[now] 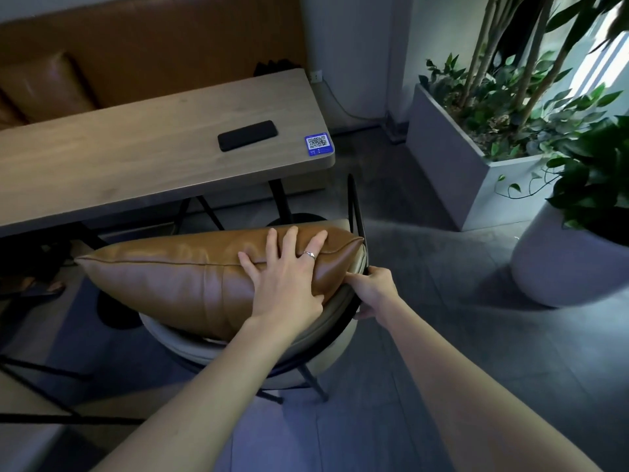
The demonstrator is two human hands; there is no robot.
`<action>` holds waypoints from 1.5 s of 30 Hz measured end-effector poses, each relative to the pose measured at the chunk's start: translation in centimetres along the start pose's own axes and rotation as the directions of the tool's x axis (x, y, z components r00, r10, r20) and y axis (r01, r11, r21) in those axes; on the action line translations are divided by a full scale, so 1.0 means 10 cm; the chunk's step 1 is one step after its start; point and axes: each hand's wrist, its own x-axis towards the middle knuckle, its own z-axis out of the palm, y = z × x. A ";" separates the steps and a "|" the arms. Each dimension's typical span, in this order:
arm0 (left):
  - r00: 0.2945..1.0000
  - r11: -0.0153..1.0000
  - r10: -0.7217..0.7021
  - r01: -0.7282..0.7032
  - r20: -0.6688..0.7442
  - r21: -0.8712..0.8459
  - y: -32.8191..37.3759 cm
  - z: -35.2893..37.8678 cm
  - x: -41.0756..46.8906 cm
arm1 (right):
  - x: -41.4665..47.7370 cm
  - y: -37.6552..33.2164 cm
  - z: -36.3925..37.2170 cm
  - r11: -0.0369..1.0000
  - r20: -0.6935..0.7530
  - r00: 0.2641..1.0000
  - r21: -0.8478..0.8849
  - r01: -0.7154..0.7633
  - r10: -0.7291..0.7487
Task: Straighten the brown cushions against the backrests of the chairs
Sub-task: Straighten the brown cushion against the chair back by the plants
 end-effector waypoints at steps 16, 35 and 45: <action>0.993 0.994 -0.106 0.105 -0.048 -0.022 -0.06 0.01 0.26 | 0.41 -0.28 0.14 0.989 0.062 0.993 -0.105 0.102 -0.096; 0.989 0.991 -0.131 0.130 -0.061 -0.032 0.05 -0.02 0.16 | 0.37 -0.28 0.06 0.984 0.098 0.992 -0.152 0.089 -0.074; 0.988 0.988 -0.152 0.150 -0.041 -0.035 0.06 -0.02 0.13 | 0.20 -0.20 0.12 0.996 0.086 0.994 -0.038 0.078 -0.074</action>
